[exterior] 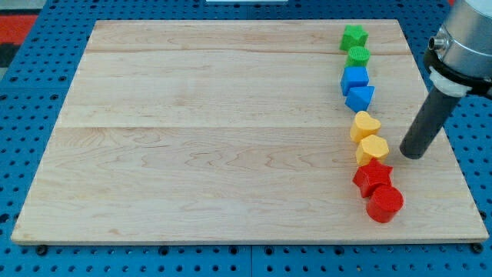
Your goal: Place the red star diagonally bottom left of the yellow hexagon
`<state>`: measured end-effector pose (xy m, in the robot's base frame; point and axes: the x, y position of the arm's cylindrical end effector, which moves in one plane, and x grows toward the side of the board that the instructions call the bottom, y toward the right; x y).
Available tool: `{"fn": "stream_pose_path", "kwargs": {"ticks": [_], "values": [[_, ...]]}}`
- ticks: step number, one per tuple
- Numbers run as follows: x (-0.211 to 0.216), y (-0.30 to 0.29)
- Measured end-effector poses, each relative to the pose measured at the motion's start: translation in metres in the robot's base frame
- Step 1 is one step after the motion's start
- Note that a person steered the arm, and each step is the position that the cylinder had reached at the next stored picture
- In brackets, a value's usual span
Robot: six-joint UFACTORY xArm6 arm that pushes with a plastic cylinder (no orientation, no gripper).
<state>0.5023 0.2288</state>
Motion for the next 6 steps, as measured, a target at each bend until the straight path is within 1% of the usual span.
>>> {"fn": "stream_pose_path", "kwargs": {"ticks": [1,2,4,5,6], "values": [[0.035,-0.004],[0.052,-0.037],[0.016,-0.069],[0.016,-0.106],[-0.007,-0.123]]}}
